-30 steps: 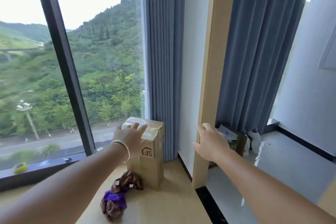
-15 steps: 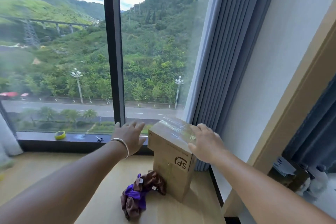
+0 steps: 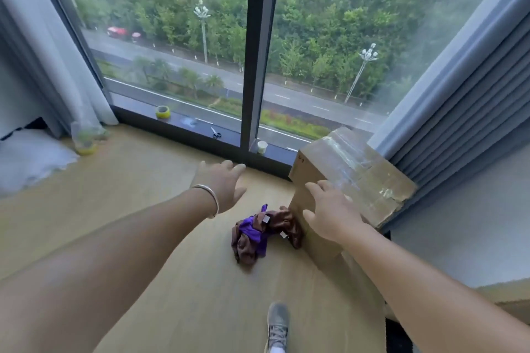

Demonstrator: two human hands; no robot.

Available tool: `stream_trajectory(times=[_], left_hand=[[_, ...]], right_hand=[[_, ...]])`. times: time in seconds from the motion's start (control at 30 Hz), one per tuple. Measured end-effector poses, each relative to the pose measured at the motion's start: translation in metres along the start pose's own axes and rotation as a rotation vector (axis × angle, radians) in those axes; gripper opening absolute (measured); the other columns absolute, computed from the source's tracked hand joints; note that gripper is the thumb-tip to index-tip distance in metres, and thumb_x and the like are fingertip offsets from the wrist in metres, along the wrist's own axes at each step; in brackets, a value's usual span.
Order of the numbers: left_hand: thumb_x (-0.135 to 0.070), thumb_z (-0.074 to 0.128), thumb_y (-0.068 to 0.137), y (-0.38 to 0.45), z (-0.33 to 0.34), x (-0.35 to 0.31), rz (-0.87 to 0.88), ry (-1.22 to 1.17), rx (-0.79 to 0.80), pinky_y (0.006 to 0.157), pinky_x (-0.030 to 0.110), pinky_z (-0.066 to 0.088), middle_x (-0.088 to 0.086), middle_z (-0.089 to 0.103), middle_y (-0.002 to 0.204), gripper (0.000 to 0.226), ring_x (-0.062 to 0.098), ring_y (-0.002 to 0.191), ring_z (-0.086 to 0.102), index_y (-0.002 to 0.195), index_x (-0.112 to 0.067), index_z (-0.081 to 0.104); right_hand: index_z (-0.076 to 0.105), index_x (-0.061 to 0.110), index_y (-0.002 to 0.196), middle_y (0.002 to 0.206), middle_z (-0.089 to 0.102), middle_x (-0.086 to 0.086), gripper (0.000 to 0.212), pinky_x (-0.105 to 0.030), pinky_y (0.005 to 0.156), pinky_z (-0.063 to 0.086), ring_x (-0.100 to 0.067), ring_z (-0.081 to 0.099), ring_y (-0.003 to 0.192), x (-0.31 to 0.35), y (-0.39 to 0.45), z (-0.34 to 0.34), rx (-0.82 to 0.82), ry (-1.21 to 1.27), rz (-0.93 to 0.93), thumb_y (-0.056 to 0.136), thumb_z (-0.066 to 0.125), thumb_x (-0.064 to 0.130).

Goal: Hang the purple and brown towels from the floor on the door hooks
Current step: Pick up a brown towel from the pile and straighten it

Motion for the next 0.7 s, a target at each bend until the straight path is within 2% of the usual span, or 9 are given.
stream_trajectory(times=[0.17,0.33,0.47,0.57,0.7], left_hand=[[-0.056,0.034,0.094,0.048,0.089,0.004,-0.121,-0.037,0.183,0.098,0.043,0.036,-0.001,0.043,0.141,0.057,0.024,0.123,0.048,0.145,-0.031,0.027],[-0.054,0.033,0.095,0.098,0.202,-0.014,-0.207,-0.116,0.359,0.099,0.042,0.035,0.000,0.042,0.142,0.055,0.024,0.123,0.049,0.145,-0.030,0.027],[-0.054,0.033,0.096,0.120,0.277,-0.024,-0.210,-0.126,0.427,0.103,0.043,0.031,0.000,0.042,0.144,0.055,0.025,0.124,0.048,0.145,-0.031,0.026],[-0.052,0.035,0.096,0.143,0.351,-0.029,-0.226,-0.188,0.487,0.108,0.046,0.025,-0.001,0.039,0.147,0.056,0.023,0.128,0.046,0.146,-0.030,0.025],[-0.051,0.037,0.095,0.176,0.448,-0.037,-0.211,-0.232,0.506,0.108,0.046,0.024,-0.001,0.040,0.145,0.056,0.025,0.125,0.047,0.145,-0.029,0.026]], right_hand=[[0.036,0.026,0.143,0.143,0.039,-0.001,0.057,-0.035,0.098,0.040,-0.023,0.045,0.124,-0.016,0.087,0.084,0.142,0.023,-0.113,0.089,0.053,0.037],[0.030,0.026,0.146,0.145,0.034,0.000,0.062,-0.034,0.101,0.038,-0.021,0.042,0.128,-0.048,0.157,0.196,0.363,-0.007,-0.152,0.089,0.052,0.041],[0.023,0.024,0.151,0.150,0.029,-0.001,0.067,-0.034,0.104,0.036,-0.021,0.037,0.133,-0.070,0.198,0.266,0.408,-0.050,-0.158,0.092,0.049,0.041],[0.026,0.023,0.148,0.146,0.033,0.000,0.063,-0.034,0.104,0.036,-0.021,0.039,0.130,-0.085,0.238,0.330,0.450,-0.080,-0.154,0.091,0.049,0.038],[0.031,0.023,0.145,0.137,0.040,0.001,0.060,-0.035,0.102,0.037,-0.020,0.042,0.125,-0.102,0.286,0.410,0.418,-0.105,-0.165,0.089,0.051,0.035]])
Point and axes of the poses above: each hand's wrist, its own y-axis towards the middle knuckle, its own z-axis out of the palm, x = y × z, the point moved 4 cm from there along y, towards the middle knuckle
